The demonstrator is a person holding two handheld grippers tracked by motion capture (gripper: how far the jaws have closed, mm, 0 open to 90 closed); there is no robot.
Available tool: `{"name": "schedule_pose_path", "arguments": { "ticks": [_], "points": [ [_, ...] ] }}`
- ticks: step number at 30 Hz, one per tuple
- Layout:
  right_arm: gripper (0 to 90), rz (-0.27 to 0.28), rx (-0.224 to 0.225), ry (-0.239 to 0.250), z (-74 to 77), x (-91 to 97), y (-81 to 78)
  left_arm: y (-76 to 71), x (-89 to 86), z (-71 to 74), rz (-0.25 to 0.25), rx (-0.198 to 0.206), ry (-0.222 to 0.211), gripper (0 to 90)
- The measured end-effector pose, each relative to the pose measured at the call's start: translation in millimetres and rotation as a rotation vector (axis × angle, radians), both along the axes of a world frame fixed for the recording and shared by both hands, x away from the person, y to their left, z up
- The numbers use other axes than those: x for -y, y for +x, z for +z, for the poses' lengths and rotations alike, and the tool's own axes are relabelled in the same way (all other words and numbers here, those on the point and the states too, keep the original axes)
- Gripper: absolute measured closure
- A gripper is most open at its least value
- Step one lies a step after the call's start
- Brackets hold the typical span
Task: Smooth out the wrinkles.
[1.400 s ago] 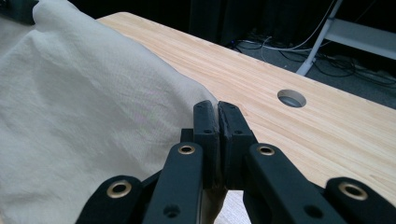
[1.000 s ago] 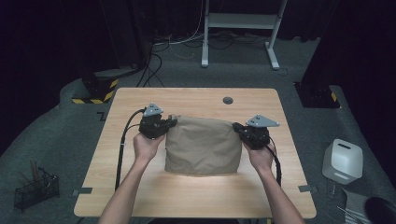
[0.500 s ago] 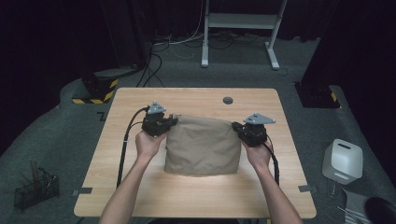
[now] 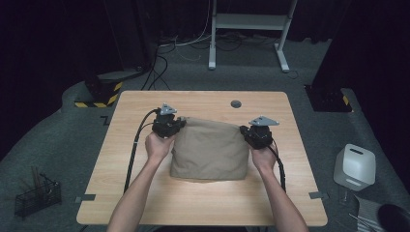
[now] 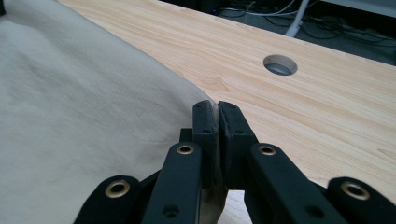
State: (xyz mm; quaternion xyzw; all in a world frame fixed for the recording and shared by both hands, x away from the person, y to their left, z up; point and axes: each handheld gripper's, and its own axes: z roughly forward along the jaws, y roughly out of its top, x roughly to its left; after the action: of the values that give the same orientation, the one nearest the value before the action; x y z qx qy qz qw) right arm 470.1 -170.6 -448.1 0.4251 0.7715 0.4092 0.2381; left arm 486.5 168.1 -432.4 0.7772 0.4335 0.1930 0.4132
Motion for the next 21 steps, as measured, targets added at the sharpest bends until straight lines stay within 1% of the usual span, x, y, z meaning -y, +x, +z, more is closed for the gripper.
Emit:
{"name": "schedule_pose_path", "arguments": {
  "ticks": [3,5,8,11,13,14,18,21],
  "points": [
    [86.0,-0.018,0.004,-0.019,-3.7,-2.2,2.9,4.5,-0.6,-4.5,0.019,-0.006,0.002,86.4],
    [86.4,-0.033,0.009,-0.033,-5.7,-2.9,4.6,7.9,-1.9,-7.0,0.035,-0.007,0.011,86.4],
    [86.8,-0.046,0.004,-0.029,-8.2,-2.0,7.2,12.3,-2.2,-11.5,0.052,-0.02,-0.005,86.4],
    [88.0,-0.051,-0.002,-0.061,-12.3,-5.6,9.2,15.5,0.9,-16.3,0.06,-0.021,0.02,86.4],
    [88.2,-0.052,-0.011,-0.067,-16.0,-6.2,11.6,17.5,1.7,-19.9,0.065,-0.034,0.021,86.3],
    [88.3,-0.051,-0.016,-0.072,-17.8,-6.5,12.9,18.5,2.2,-21.5,0.066,-0.035,0.031,86.4],
    [88.4,-0.055,-0.023,-0.086,-22.8,-8.6,15.6,20.2,4.3,-27.0,0.074,-0.04,0.049,86.4],
    [88.3,-0.058,-0.024,-0.091,-25.3,-9.3,17.3,21.3,4.9,-28.7,0.076,-0.041,0.051,86.3]
  ]
}}
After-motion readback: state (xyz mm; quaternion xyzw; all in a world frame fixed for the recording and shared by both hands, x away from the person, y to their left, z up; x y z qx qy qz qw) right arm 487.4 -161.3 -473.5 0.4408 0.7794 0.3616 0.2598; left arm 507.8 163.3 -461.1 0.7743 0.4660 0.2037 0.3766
